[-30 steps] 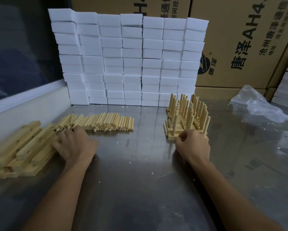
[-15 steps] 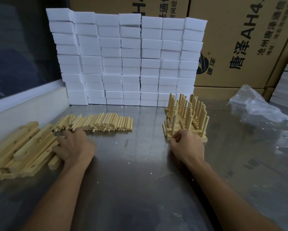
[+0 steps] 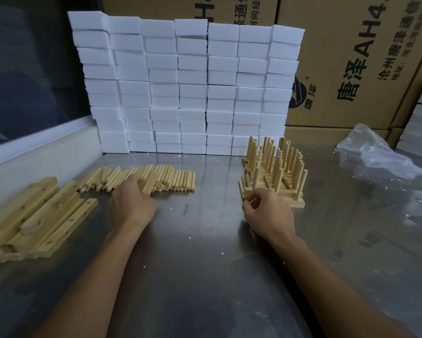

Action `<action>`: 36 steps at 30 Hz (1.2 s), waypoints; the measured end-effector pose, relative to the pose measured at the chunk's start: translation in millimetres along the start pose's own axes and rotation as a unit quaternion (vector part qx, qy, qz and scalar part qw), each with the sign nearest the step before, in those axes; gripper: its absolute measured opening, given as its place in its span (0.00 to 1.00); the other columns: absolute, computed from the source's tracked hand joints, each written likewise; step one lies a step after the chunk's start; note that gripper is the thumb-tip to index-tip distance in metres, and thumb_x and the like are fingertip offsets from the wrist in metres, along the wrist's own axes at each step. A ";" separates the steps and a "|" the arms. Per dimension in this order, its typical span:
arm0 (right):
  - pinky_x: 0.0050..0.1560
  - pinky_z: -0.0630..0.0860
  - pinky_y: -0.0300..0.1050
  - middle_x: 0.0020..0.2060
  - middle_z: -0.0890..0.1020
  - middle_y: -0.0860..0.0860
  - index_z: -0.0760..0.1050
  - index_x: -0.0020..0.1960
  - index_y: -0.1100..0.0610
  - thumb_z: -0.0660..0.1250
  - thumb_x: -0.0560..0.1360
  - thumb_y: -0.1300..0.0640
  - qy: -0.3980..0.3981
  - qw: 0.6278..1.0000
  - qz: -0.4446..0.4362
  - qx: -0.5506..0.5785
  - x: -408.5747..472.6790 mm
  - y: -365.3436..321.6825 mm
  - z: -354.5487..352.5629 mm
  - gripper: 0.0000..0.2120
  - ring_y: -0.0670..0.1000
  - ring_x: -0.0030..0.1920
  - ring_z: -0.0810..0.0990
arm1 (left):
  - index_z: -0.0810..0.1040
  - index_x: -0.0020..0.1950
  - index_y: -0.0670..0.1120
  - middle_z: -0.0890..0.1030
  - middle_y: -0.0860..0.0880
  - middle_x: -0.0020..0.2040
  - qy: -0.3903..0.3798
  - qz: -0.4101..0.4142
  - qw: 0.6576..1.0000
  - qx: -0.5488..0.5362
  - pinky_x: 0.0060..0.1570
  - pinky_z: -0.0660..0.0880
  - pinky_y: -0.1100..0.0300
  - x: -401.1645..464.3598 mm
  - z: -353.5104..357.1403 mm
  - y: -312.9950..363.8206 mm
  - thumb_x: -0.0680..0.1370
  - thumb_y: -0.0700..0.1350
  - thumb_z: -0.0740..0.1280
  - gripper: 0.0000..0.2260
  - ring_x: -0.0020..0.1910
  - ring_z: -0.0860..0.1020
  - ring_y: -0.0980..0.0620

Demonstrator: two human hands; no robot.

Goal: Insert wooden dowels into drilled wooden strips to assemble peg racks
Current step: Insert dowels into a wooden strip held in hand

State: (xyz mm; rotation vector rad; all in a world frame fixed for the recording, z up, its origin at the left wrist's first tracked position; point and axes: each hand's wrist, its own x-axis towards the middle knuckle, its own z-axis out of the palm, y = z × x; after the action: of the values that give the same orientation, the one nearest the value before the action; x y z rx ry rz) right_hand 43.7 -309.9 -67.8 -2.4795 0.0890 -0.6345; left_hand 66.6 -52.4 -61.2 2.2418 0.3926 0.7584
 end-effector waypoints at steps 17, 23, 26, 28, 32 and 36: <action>0.41 0.80 0.47 0.34 0.81 0.42 0.83 0.47 0.52 0.68 0.75 0.55 0.003 0.997 -0.052 0.049 -3.2 -6.4 2.9 0.05 0.44 0.36 0.79 | 0.78 0.56 0.46 0.83 0.44 0.40 -0.119 -0.163 0.902 -0.382 0.22 0.73 0.64 -4.8 11.4 9.7 0.75 0.37 0.73 0.12 0.24 0.78 0.55; 0.38 0.78 0.40 0.33 0.81 0.41 0.82 0.47 0.50 0.69 0.76 0.55 -0.004 0.987 -0.096 0.125 -8.0 -14.4 8.8 0.03 0.42 0.35 0.79 | 0.81 0.50 0.44 0.86 0.47 0.47 -0.188 -0.150 0.859 -0.452 0.21 0.71 0.62 -14.0 9.6 19.2 0.82 0.42 0.64 0.07 0.26 0.79 0.49; 0.35 0.73 0.30 0.32 0.81 0.42 0.81 0.49 0.49 0.69 0.77 0.54 -0.023 0.978 -0.109 0.177 -12.8 -21.5 13.1 0.03 0.40 0.36 0.79 | 0.79 0.49 0.42 0.86 0.45 0.44 -0.207 -0.156 0.844 -0.469 0.20 0.67 0.64 -20.4 6.4 27.8 0.84 0.42 0.60 0.09 0.23 0.74 0.50; 0.34 0.73 0.30 0.33 0.81 0.43 0.80 0.50 0.48 0.70 0.77 0.53 -0.043 0.969 -0.108 0.219 -16.9 -28.3 16.1 0.03 0.40 0.35 0.79 | 0.77 0.50 0.41 0.82 0.44 0.40 -0.214 -0.159 0.839 -0.475 0.19 0.64 0.64 -23.1 4.5 31.4 0.84 0.43 0.59 0.10 0.22 0.71 0.52; 0.34 0.73 0.29 0.33 0.81 0.43 0.79 0.50 0.47 0.70 0.77 0.52 -0.079 0.963 -0.111 0.235 -22.5 -34.9 20.7 0.03 0.40 0.34 0.79 | 0.76 0.54 0.41 0.78 0.46 0.38 -0.233 -0.172 0.831 -0.474 0.18 0.63 0.65 -24.8 3.3 32.7 0.84 0.47 0.61 0.10 0.22 0.69 0.54; 0.36 0.73 0.29 0.36 0.82 0.44 0.81 0.48 0.50 0.69 0.77 0.52 -0.081 0.972 -0.095 0.200 -20.1 -29.4 20.4 0.03 0.41 0.38 0.79 | 0.75 0.52 0.40 0.79 0.44 0.38 -0.244 -0.191 0.807 -0.502 0.18 0.62 0.65 -22.0 3.8 30.9 0.83 0.42 0.62 0.06 0.22 0.69 0.54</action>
State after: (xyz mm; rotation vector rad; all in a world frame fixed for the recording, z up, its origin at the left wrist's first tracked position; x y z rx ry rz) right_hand 33.0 -270.9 -75.0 -2.1494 -0.3142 -0.4690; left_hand 53.3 -86.3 -49.9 1.1983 0.1131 0.0682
